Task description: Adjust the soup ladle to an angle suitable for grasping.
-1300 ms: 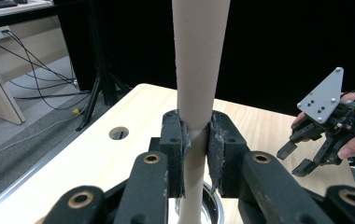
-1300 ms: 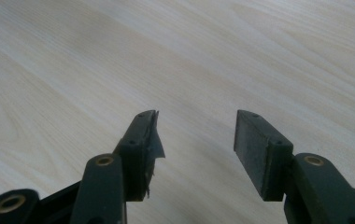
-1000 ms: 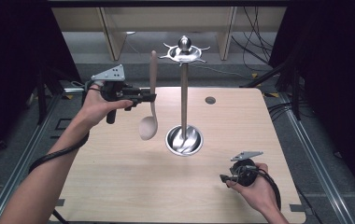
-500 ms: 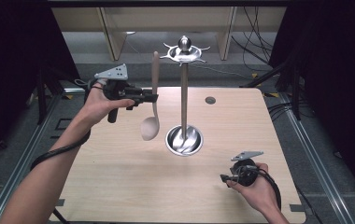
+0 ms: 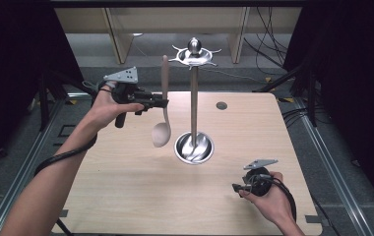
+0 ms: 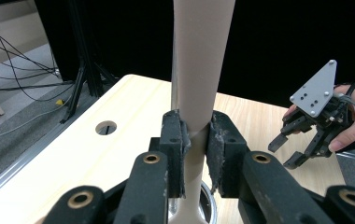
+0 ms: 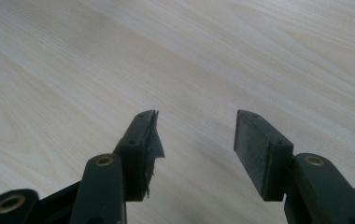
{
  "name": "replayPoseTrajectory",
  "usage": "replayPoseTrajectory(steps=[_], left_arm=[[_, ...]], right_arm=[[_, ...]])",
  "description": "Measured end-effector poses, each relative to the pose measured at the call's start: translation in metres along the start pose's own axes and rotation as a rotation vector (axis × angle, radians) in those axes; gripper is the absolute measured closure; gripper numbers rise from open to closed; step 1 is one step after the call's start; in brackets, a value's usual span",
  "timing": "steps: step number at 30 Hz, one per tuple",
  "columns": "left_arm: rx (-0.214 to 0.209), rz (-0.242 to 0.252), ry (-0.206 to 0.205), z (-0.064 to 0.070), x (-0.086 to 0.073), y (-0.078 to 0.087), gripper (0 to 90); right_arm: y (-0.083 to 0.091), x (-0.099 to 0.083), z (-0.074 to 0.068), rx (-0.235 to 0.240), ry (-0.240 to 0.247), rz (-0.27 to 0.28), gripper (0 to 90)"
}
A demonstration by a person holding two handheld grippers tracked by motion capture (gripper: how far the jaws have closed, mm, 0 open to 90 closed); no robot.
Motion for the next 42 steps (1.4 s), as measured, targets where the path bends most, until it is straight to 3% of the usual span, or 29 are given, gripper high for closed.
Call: replayPoseTrajectory(steps=[6, 21, 34, 42], left_arm=[[-0.019, -0.032, -0.004, -0.001, 0.001, 0.001, 76.5], [-0.019, -0.098, -0.035, -0.003, 0.006, -0.001, 76.5], [-0.024, -0.124, -0.04, -0.003, 0.005, -0.008, 76.4], [-0.02, -0.123, -0.035, -0.002, 0.007, -0.012, 76.4]], right_arm=[[0.0, 0.0, 0.0, 0.0, -0.009, -0.002, 49.5], [0.0, 0.0, 0.0, -0.001, -0.009, -0.001, 49.5], [-0.001, -0.001, 0.001, -0.002, 0.009, 0.001, 49.5], [0.0, 0.0, 0.0, -0.002, -0.008, -0.002, 49.5]])
Point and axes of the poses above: each handheld gripper's, and its own axes: y roughly backward along the jaws, x roughly out of its top, z roughly to its right, the point moved 7 cm from there along -y, roughly forward along the jaws, and after that the axes turned 2 degrees about z, right-handed, at the moved point
